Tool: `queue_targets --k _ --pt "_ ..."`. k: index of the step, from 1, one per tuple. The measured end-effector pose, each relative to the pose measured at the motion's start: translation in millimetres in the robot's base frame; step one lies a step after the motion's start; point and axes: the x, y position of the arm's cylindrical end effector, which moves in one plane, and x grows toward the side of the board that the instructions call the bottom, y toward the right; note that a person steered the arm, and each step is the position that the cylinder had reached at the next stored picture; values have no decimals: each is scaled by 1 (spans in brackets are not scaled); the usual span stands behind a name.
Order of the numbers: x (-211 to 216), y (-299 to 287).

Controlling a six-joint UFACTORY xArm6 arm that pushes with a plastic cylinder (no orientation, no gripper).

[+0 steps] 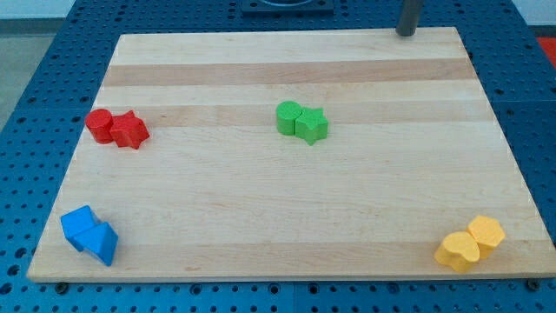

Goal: Move the yellow blocks to the bottom right of the board

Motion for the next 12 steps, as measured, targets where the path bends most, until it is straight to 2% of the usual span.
queue_targets --k 1,2,3,5,6,7,8,10,12 --pt "37 6" --pt "43 6" --pt "79 12" --pt "177 23" --pt "239 8" --pt "272 -36" --pt "275 -97" --pt "340 -169" --pt "399 -142"
